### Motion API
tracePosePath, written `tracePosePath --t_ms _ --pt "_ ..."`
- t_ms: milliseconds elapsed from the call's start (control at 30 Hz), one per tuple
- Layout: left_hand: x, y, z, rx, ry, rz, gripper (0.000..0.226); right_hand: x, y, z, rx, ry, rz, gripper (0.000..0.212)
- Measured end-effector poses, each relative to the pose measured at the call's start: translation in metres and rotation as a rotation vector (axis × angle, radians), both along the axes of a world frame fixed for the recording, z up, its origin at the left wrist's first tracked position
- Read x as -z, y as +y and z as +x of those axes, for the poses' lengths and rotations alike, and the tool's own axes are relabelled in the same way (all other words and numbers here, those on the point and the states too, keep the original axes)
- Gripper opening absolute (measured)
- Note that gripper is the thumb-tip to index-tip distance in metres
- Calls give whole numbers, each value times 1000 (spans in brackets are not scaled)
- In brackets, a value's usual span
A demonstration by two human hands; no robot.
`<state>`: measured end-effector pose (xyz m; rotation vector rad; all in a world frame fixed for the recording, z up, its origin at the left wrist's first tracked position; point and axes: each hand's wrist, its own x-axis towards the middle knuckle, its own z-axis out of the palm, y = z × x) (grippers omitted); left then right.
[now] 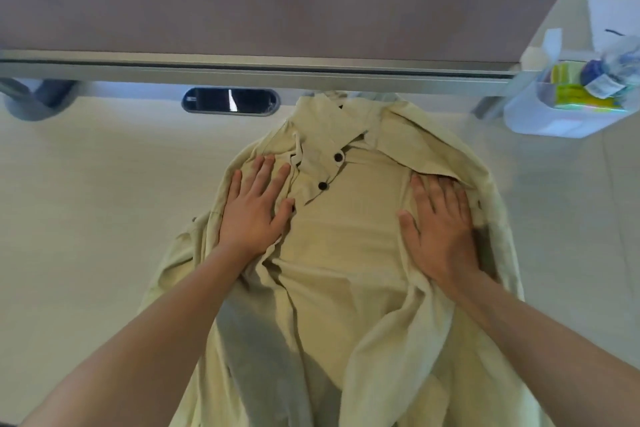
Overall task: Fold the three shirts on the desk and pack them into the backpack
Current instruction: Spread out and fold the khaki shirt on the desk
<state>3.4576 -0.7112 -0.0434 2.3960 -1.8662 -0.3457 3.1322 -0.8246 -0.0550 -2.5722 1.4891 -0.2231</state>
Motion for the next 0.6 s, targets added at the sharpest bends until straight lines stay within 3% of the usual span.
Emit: tracePosePath --t_ms 200,267,367,467,600 --pt "0 -2 21 35 2 25 66 -10 19 47 41 104 -50 63" --pt "-4 0 16 23 17 44 67 -16 33 81 -38 44 -19 59" --pt "-16 7 6 -36 99 42 68 -29 40 136 -72 -42 202 56" --pt "-25 23 -6 -80 152 42 69 -39 33 174 44 -171 368 49" --pt "-29 48 -13 -73 135 50 74 -41 15 190 232 -309 397 47"
